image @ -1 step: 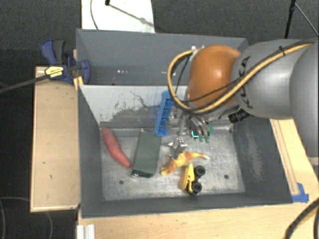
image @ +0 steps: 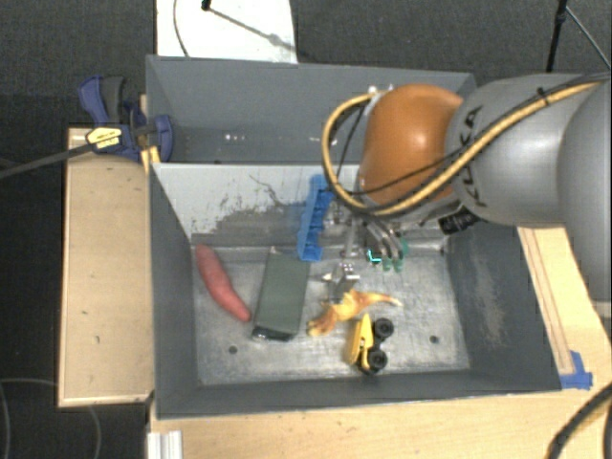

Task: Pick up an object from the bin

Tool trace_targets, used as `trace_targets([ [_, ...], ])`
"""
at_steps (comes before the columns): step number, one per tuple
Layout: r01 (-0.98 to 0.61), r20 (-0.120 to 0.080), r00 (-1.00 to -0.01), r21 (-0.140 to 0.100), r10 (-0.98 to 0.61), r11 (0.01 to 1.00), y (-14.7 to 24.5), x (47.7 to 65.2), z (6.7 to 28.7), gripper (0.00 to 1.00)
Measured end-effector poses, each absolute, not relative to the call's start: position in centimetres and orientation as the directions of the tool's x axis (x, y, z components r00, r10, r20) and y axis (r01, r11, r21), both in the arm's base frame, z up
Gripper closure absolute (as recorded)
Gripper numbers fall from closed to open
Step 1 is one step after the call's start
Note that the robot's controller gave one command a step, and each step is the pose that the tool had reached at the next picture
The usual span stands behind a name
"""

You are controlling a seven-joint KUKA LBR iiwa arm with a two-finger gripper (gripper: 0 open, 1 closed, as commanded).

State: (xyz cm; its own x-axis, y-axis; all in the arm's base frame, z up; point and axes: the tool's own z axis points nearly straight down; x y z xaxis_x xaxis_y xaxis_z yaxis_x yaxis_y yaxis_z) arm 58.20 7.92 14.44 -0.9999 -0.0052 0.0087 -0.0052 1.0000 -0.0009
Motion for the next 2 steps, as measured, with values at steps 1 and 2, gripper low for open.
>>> trace_targets([
  [1,-0.086,-0.01,-0.996,-0.001,-0.086,0.996,8.3,55.8,11.9,0.0],
  [2,-0.095,0.001,-0.996,0.001,-0.095,0.996,6.5,53.4,8.6,0.0],
])
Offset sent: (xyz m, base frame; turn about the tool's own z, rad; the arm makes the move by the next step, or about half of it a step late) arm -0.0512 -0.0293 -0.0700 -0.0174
